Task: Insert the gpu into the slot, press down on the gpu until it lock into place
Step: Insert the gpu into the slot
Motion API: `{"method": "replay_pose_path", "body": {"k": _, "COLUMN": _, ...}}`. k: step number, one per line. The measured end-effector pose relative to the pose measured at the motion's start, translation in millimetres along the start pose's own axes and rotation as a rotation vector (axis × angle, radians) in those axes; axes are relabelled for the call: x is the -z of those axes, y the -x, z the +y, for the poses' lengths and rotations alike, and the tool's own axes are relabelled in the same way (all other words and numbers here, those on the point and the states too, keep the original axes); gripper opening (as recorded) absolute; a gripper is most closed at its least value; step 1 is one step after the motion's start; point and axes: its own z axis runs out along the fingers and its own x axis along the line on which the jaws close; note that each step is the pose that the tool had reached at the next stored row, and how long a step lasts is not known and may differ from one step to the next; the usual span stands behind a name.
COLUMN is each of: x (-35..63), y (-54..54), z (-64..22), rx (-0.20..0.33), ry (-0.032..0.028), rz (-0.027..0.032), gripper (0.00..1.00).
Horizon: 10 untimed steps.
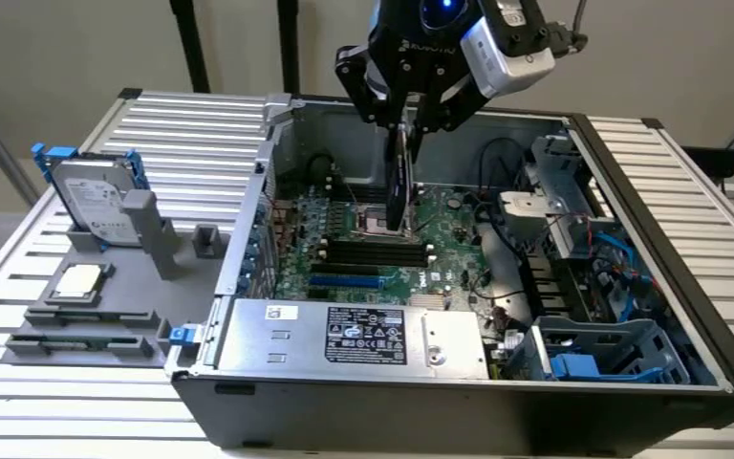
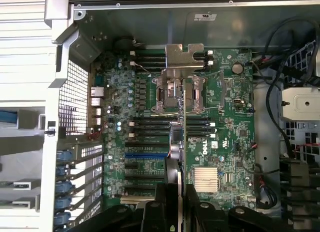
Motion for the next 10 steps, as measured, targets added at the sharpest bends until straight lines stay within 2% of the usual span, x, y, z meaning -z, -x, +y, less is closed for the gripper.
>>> {"method": "replay_pose_path", "body": {"k": 3, "x": -1.3, "y": 0.0, "z": 2.7, "rx": 0.032, "ry": -0.0011, "rz": 0.002, "gripper": 0.26}}
{"method": "replay_pose_path", "body": {"k": 10, "x": -3.0, "y": 0.1, "z": 2.7, "rx": 0.159, "ry": -0.0062, "rz": 0.0125, "gripper": 0.26}}
